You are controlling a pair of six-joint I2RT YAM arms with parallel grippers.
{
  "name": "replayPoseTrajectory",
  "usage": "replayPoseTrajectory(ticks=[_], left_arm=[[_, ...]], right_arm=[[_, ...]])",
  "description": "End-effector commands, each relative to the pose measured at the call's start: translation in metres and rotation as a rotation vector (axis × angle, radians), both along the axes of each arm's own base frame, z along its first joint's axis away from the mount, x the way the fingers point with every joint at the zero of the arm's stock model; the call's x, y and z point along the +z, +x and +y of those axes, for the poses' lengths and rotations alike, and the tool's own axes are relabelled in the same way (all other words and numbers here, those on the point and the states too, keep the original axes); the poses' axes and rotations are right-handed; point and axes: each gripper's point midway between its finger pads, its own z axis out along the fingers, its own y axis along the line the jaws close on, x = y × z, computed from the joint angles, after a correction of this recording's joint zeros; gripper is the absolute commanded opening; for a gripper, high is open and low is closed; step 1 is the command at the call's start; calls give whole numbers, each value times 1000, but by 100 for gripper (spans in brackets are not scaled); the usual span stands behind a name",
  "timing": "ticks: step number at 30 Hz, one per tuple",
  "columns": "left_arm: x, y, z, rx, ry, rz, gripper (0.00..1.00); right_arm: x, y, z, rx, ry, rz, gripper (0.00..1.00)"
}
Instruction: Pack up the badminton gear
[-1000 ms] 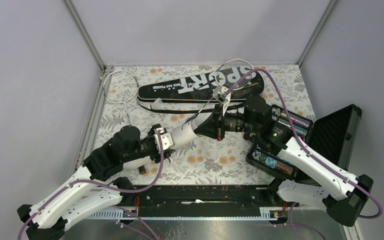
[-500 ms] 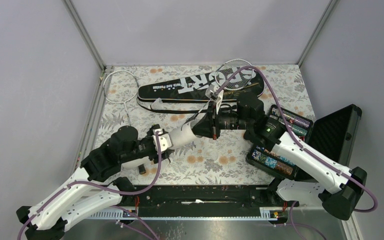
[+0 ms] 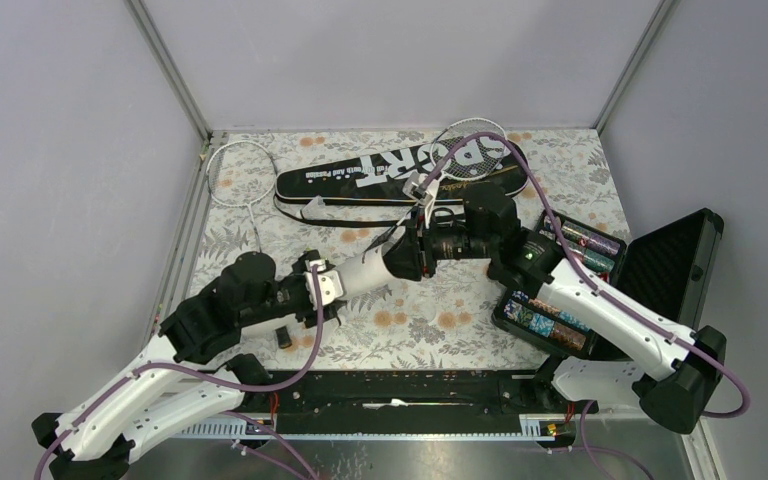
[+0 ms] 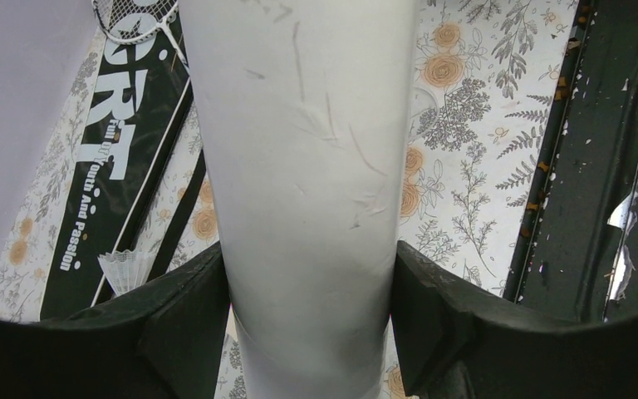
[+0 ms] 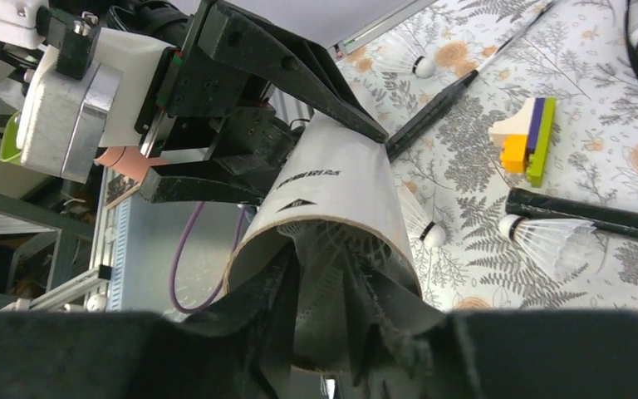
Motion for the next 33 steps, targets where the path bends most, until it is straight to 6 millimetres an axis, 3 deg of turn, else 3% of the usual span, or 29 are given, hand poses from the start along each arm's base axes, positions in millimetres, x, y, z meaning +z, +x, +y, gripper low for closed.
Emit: replayPoseTrajectory(ticks=[1, 7, 13, 18, 25, 31, 33], left_arm=[[26, 9, -4, 13, -80, -99, 33], [19, 18, 9, 109, -85, -123, 32], [25, 36, 39, 304, -110, -194, 31], [31, 46, 64, 450, -143, -241, 31], [39, 45, 94, 581, -237, -302, 31], [36, 40, 94, 565, -266, -288, 31], [35, 40, 93, 562, -260, -286, 31]], right_arm=[[28, 6, -9, -92, 29, -46, 40], [37, 3, -22, -144, 49, -65, 59], [25, 38, -42, -390, 42, -116, 66], [-22, 68, -41, -494, -76, -81, 66], [-94, 92, -9, -433, -201, 76, 63], [-155, 120, 11, -367, -244, 242, 62], [-166, 127, 15, -345, -238, 288, 61]])
